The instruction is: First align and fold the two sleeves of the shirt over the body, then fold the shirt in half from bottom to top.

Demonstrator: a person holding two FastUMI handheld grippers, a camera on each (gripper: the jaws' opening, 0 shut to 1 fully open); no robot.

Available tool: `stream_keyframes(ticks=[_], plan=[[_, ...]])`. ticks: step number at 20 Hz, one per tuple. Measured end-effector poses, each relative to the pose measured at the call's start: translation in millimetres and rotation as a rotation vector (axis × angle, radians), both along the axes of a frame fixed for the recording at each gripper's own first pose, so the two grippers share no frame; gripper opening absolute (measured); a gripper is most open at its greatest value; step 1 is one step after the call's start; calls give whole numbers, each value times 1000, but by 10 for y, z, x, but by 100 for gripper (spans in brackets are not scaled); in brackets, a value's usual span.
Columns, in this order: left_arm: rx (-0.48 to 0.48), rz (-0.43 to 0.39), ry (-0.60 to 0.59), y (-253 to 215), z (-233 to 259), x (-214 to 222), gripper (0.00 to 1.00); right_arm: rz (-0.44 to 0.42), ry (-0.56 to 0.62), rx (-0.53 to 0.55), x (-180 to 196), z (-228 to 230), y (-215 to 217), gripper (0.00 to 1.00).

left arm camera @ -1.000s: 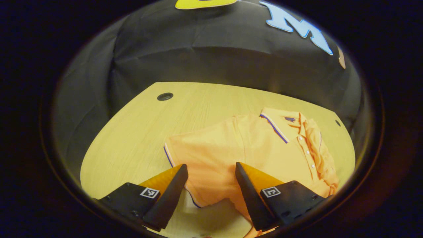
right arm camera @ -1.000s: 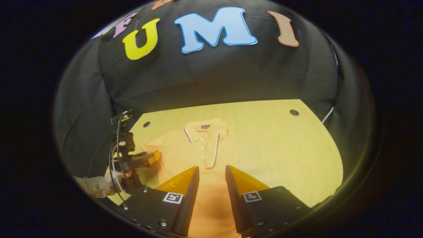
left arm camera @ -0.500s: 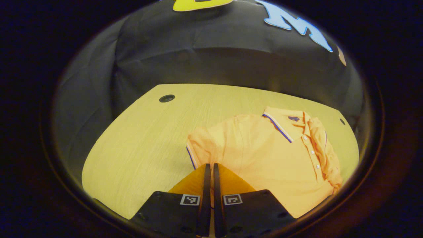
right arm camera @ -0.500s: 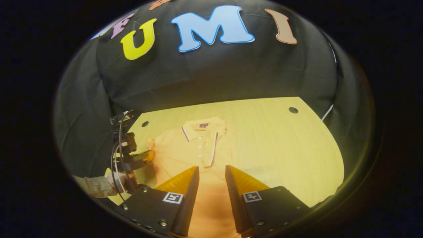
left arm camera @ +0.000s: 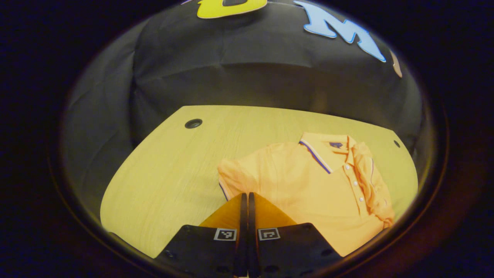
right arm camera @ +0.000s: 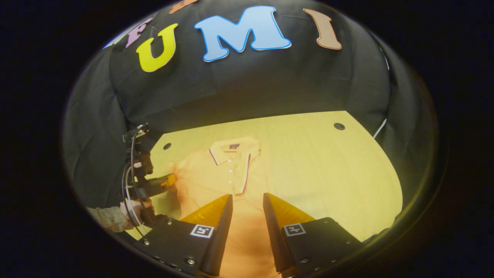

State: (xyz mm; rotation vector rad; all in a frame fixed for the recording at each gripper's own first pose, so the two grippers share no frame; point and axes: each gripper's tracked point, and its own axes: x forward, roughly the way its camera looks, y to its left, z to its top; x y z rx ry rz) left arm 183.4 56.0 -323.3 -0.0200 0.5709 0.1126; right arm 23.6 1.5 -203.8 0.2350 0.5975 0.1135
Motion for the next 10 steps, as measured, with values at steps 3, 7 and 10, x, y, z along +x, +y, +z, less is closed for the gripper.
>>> stream_keyframes(ticks=[3, 7, 10], plan=[[28, -80, -42, -295, 238, 106, 6, -6, 0, 12, -3, -10, -5, 51], [32, -212, -82, -898, 454, 186, 6, -22, 2, 24, -11, -34, -47, 51], [44, -290, -67, -1275, 393, 200, 6, -41, 6, 30, -42, -48, -119, 51]])
